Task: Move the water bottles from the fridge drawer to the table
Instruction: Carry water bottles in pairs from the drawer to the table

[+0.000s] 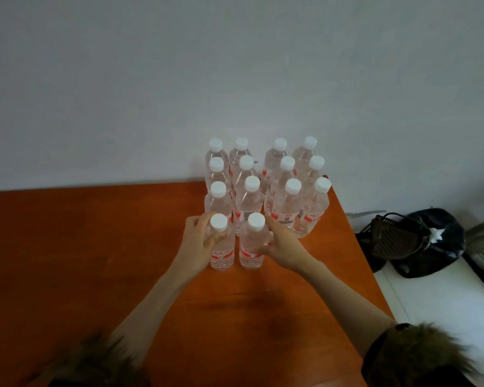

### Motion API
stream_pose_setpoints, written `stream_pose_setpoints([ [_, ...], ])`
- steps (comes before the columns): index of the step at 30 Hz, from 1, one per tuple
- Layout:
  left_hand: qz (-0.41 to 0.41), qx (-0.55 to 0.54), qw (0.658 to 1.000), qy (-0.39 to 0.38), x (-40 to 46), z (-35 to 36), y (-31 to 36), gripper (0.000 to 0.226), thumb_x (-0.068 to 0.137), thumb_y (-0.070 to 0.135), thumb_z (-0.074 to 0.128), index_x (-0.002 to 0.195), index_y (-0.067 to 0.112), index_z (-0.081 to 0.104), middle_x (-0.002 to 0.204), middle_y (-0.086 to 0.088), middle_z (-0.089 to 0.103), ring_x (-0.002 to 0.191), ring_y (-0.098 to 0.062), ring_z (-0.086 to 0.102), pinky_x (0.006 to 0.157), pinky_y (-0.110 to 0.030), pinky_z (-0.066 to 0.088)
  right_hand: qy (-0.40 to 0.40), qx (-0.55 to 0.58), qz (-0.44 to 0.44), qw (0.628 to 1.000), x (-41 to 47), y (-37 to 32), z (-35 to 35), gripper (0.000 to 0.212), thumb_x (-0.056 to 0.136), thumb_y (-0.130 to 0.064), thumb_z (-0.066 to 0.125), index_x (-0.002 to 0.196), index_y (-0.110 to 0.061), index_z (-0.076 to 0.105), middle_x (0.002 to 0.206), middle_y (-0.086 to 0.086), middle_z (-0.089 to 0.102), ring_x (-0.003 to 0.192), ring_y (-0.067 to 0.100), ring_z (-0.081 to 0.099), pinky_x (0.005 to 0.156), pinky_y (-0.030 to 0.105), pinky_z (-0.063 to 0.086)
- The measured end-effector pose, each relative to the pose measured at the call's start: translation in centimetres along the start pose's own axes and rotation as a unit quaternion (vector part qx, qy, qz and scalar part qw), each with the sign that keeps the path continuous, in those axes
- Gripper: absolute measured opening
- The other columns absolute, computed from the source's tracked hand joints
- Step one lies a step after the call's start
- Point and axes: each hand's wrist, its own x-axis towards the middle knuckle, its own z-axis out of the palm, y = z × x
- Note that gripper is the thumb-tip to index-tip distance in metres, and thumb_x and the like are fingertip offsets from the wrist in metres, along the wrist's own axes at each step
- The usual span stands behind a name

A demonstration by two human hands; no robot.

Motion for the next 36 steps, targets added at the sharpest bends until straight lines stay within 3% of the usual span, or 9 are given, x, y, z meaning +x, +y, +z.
stream_pose_setpoints([
  [6, 0.005, 0.012, 1.000, 0.016, 1.7, 0.3, 0.0, 0.046, 0.091, 0.024, 0.054, 0.134, 0.019, 0.039, 0.139, -0.007, 0.031, 0.131, -0.020, 0.034, 0.105, -0.031, 0.026, 0.010, -0.016, 0.011, 1.000, 2.0, 0.3, -0.1, 0.069, 0.078, -0.020, 0.072, 0.138, -0.020, 0.038, 0.131, 0.005, 0.039, 0.119, 0.016, 0.038, 0.108, 0.036, 0.029],
  [11, 0.003, 0.012, 1.000, 0.027, 2.1, 0.4, 0.0, 0.044, 0.091, 0.024, 0.054, 0.132, 0.019, 0.040, 0.139, -0.008, 0.032, 0.129, -0.019, 0.036, 0.101, -0.025, 0.025, 0.017, -0.006, 0.022, 1.000, 2.6, 0.7, 0.1, 0.072, 0.078, -0.022, 0.073, 0.139, -0.024, 0.037, 0.119, -0.001, 0.035, 0.111, 0.011, 0.033, 0.110, 0.038, 0.032],
  [14, 0.009, 0.017, 0.999, 0.027, 2.0, 0.4, -0.1, 0.044, 0.090, 0.025, 0.056, 0.131, 0.019, 0.041, 0.138, -0.007, 0.033, 0.127, -0.017, 0.036, 0.099, -0.023, 0.025, 0.020, 0.015, 0.025, 0.999, 2.5, 0.8, 0.3, 0.073, 0.076, -0.022, 0.074, 0.139, -0.024, 0.037, 0.127, 0.001, 0.038, 0.118, 0.015, 0.037, 0.110, 0.041, 0.034],
  [19, 0.009, 0.026, 0.999, 0.029, 1.7, 0.5, -0.6, 0.048, 0.090, 0.029, 0.054, 0.135, 0.020, 0.038, 0.141, -0.006, 0.031, 0.130, -0.018, 0.036, 0.099, -0.024, 0.026, 0.067, 0.093, 0.044, 0.992, 1.7, 0.4, 1.3, 0.070, 0.074, -0.018, 0.076, 0.133, -0.017, 0.039, 0.134, 0.000, 0.042, 0.119, 0.010, 0.042, 0.105, 0.034, 0.038],
  [23, 0.004, 0.061, 0.998, -0.013, 1.7, -0.1, -0.8, 0.053, 0.091, 0.039, 0.050, 0.138, 0.022, 0.033, 0.145, -0.006, 0.030, 0.132, -0.022, 0.036, 0.106, -0.037, 0.032, 0.045, 0.090, 0.050, 0.994, 1.1, -0.1, 0.9, 0.069, 0.078, -0.017, 0.072, 0.137, -0.016, 0.035, 0.141, 0.004, 0.040, 0.129, 0.021, 0.041, 0.107, 0.042, 0.039],
  [26, 0.024, 0.095, 0.995, -0.016, 1.3, -1.1, -0.1, 0.056, 0.088, 0.051, 0.046, 0.136, 0.026, 0.033, 0.145, -0.005, 0.034, 0.121, -0.029, 0.049, 0.099, -0.047, 0.044, 0.044, 0.029, 0.038, 0.998, -0.1, -0.6, -0.2, 0.069, 0.084, -0.026, 0.066, 0.142, -0.018, 0.030, 0.146, 0.004, 0.038, 0.133, 0.022, 0.038, 0.109, 0.043, 0.036],
  [30, 0.174, 0.160, 0.971, 0.034, -0.1, -1.8, 2.9, 0.050, 0.091, 0.041, 0.047, 0.136, 0.023, 0.035, 0.142, -0.003, 0.036, 0.131, -0.019, 0.035, 0.104, -0.033, 0.031, 0.112, -0.096, -0.013, 0.989, -3.4, -1.5, -2.8, 0.065, 0.089, -0.040, 0.057, 0.144, -0.020, 0.028, 0.150, 0.001, 0.030, 0.136, 0.020, 0.033, 0.109, 0.042, 0.035],
  [32, 0.250, 0.204, 0.946, 0.037, -0.7, -1.3, 5.5, 0.051, 0.092, 0.043, 0.043, 0.138, 0.025, 0.033, 0.145, -0.001, 0.033, 0.135, -0.017, 0.029, 0.110, -0.036, 0.028, 0.171, -0.185, -0.040, 0.967, -5.5, -1.7, -4.7, 0.070, 0.088, -0.047, 0.055, 0.145, -0.021, 0.025, 0.152, 0.000, 0.025, 0.139, 0.020, 0.027, 0.111, 0.044, 0.033],
  [36, 0.341, 0.269, 0.901, -0.010, -2.9, 1.3, 10.5, 0.057, 0.091, 0.056, 0.026, 0.144, 0.039, 0.015, 0.156, 0.005, 0.012, 0.144, -0.018, 0.008, 0.117, -0.046, 0.014, 0.230, -0.355, 0.006, 0.906, -11.2, -1.7, -8.7, 0.085, 0.081, -0.067, 0.042, 0.149, -0.028, 0.009, 0.159, 0.000, 0.003, 0.146, 0.023, -0.003, 0.117, 0.052, 0.006],
])
